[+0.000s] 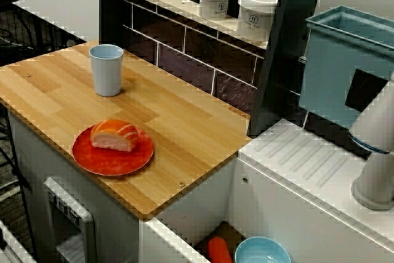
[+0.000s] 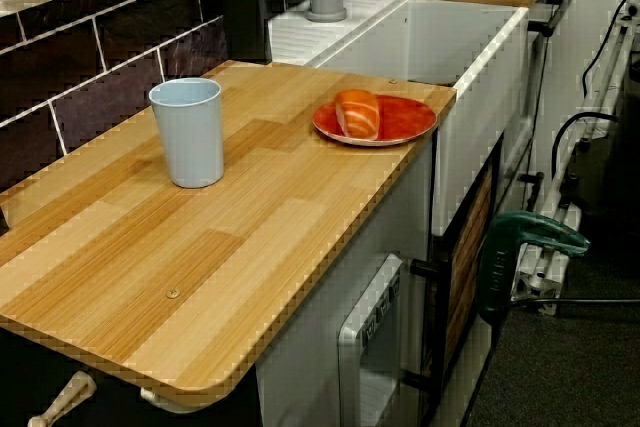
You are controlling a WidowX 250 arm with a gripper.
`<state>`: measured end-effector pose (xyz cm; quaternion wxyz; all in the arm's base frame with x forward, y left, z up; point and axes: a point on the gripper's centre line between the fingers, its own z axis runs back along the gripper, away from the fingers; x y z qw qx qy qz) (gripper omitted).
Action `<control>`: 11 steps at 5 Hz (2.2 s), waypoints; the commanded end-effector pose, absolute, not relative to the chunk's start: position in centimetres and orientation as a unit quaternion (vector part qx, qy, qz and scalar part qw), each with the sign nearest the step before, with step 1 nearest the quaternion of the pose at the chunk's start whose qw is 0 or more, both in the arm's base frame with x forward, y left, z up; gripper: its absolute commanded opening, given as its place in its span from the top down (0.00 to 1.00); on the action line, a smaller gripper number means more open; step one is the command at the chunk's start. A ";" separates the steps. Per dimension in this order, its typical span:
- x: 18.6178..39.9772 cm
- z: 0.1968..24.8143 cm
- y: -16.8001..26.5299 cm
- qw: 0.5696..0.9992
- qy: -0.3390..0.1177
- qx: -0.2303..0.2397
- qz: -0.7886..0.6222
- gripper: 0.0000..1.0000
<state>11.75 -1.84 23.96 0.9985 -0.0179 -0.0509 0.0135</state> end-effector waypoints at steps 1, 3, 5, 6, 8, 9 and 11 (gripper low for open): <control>11.7 24.0 -1.8 0.998 -0.051 -0.018 0.014 0.00; 13.6 20.3 0.2 0.994 -0.071 -0.001 -0.078 0.00; 15.7 17.3 0.0 0.976 -0.090 0.000 -0.197 0.00; 16.0 16.6 -0.7 0.966 -0.108 0.016 -0.233 0.00; 16.0 15.2 -1.3 0.966 -0.096 0.019 -0.237 0.00; 16.0 14.8 -1.1 0.967 -0.091 0.024 -0.236 0.00; 16.3 14.6 -0.7 0.944 -0.109 0.025 -0.310 0.00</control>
